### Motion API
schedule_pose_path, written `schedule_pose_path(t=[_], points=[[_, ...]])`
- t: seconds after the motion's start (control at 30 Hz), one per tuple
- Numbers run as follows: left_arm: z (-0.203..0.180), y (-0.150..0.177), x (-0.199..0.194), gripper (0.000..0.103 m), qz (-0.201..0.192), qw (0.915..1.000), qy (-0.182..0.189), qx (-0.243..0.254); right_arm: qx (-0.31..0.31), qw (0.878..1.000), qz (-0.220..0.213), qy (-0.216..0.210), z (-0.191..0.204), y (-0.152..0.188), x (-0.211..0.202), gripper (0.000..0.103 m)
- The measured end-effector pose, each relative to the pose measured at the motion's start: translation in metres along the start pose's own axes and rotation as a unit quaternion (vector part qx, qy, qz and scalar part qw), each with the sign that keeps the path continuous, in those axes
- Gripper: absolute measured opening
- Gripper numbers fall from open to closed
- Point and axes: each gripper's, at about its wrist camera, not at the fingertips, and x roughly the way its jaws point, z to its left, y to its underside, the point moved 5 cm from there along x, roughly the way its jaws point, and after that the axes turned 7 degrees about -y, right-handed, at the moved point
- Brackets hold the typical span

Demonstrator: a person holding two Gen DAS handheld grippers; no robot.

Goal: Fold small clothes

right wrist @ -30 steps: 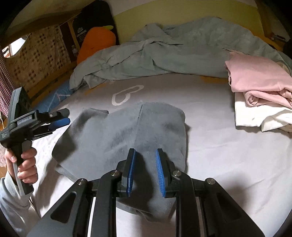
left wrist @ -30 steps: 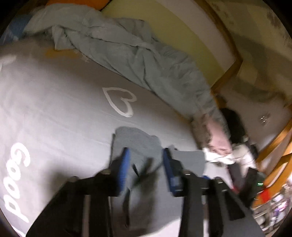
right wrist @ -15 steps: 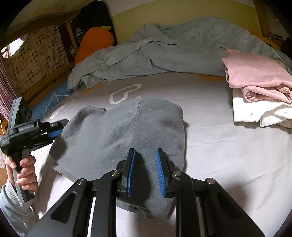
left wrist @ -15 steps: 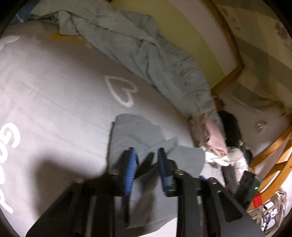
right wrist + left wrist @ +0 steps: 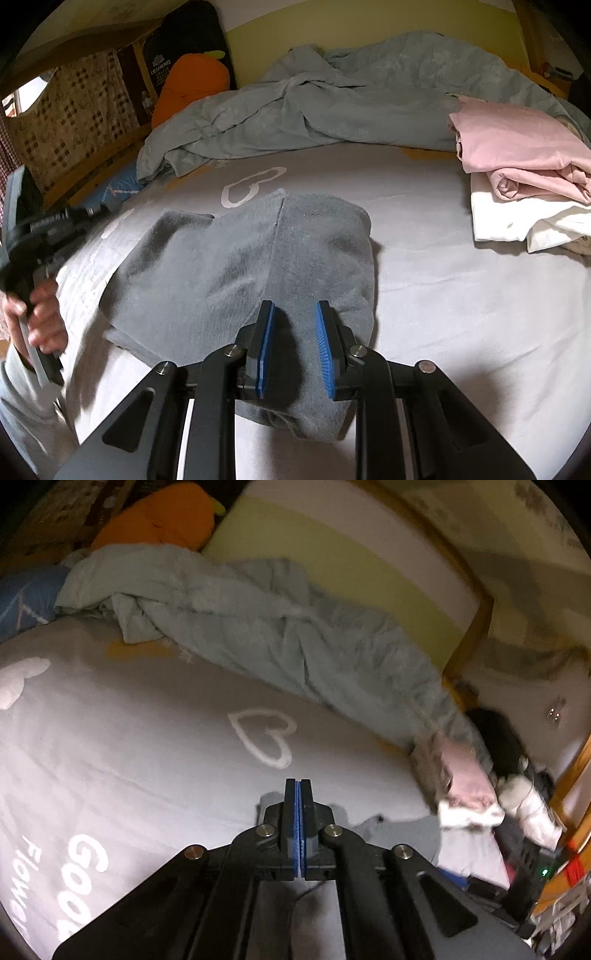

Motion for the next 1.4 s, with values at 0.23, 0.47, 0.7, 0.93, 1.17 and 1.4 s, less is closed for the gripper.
schedule_pose_path(t=[0.23, 0.47, 0.7, 0.93, 1.17, 1.4], points=[[0.003, 0.026, 0.011, 0.024, 0.079, 0.9963, 0.027, -0.021, -0.015, 1.000, 0.001, 0.012, 0.003, 0.000, 0.002, 0.023], [0.005, 0.039, 0.026, 0.027, 0.119, 0.9895, 0.064, -0.052, -0.026, 0.999, 0.002, 0.021, 0.006, 0.001, 0.001, 0.023], [0.007, 0.042, 0.042, 0.004, 0.128, 0.9832, 0.102, -0.081, -0.028, 0.999, 0.002, 0.022, 0.007, 0.001, 0.000, 0.023], [0.013, 0.015, 0.023, 0.003, 0.048, 0.9964, 0.046, -0.053, -0.028, 0.999, 0.002, 0.022, 0.007, 0.002, 0.000, 0.023], [-0.006, 0.007, 0.022, 0.015, 0.013, 0.9951, -0.075, 0.062, -0.035, 0.999, -0.018, 0.036, 0.011, 0.001, -0.005, 0.023], [-0.043, 0.023, -0.006, 0.049, -0.034, 0.9864, -0.087, 0.135, -0.037, 0.996, -0.076, 0.041, 0.019, -0.009, -0.028, 0.023]])
